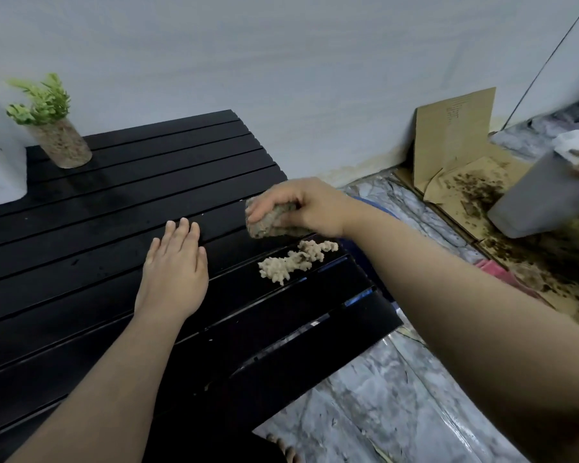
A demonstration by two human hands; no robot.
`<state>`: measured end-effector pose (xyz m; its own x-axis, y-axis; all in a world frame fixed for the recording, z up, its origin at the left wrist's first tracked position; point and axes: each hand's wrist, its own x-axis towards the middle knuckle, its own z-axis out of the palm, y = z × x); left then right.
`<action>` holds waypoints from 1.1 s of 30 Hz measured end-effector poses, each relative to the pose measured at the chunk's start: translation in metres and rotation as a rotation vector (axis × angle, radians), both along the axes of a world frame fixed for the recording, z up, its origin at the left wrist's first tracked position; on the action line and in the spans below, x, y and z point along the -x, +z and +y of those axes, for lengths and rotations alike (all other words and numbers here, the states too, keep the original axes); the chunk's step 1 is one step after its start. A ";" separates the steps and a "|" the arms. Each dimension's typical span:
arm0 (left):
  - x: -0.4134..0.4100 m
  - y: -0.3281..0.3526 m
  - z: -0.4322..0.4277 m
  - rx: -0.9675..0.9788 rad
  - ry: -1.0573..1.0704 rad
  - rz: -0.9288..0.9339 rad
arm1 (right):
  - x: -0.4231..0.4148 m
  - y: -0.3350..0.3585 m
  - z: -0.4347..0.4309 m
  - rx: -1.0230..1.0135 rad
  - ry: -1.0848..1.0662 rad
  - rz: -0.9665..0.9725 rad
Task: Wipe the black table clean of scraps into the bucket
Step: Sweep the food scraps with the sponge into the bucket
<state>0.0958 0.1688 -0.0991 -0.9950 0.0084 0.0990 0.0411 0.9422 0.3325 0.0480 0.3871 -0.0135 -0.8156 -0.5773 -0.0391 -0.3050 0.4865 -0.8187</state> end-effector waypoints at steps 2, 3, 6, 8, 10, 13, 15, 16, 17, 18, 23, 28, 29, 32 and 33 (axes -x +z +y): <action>0.002 -0.001 0.000 -0.001 -0.001 -0.003 | -0.024 -0.001 0.001 0.073 -0.114 0.132; 0.002 -0.002 -0.001 0.004 -0.003 -0.007 | -0.040 -0.008 -0.004 0.053 -0.165 0.225; 0.003 -0.006 -0.004 0.019 -0.010 -0.006 | -0.089 -0.046 -0.040 -0.190 -0.202 0.442; 0.004 -0.007 -0.006 0.018 -0.011 -0.006 | -0.111 -0.067 -0.060 -0.381 -0.181 0.472; 0.004 -0.008 -0.004 0.021 -0.041 0.009 | -0.112 -0.076 -0.064 -0.416 -0.226 0.485; -0.001 -0.009 -0.004 0.063 -0.141 0.046 | -0.097 -0.077 -0.056 -0.427 -0.272 0.470; -0.002 -0.009 -0.003 0.065 -0.167 0.036 | -0.088 -0.076 -0.047 -0.428 -0.302 0.444; -0.002 -0.008 -0.003 0.059 -0.159 0.023 | -0.084 -0.076 -0.042 -0.421 -0.319 0.438; -0.001 -0.007 -0.004 0.051 -0.148 0.011 | -0.080 -0.076 -0.037 -0.412 -0.334 0.439; 0.000 -0.007 -0.003 0.044 -0.140 0.004 | -0.077 -0.076 -0.031 -0.402 -0.345 0.445; 0.001 -0.005 -0.002 0.020 -0.130 -0.010 | -0.060 -0.079 0.002 -0.374 -0.390 0.474; 0.000 -0.001 0.001 0.021 -0.123 -0.013 | -0.037 -0.076 0.036 -0.329 -0.428 0.367; -0.001 -0.001 0.002 0.019 -0.123 -0.015 | -0.031 -0.074 0.041 -0.296 -0.435 0.341; -0.002 0.001 0.002 0.013 -0.120 -0.018 | -0.021 -0.062 0.055 -0.133 -0.516 0.249; -0.002 0.001 0.002 0.013 -0.118 -0.016 | -0.021 -0.057 0.059 -0.062 -0.551 0.228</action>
<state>0.0981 0.1711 -0.0977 -0.9885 0.1269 0.0826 0.1470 0.9355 0.3213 0.0690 0.4457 -0.0708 -0.9860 -0.0690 0.1521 -0.1589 0.6680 -0.7270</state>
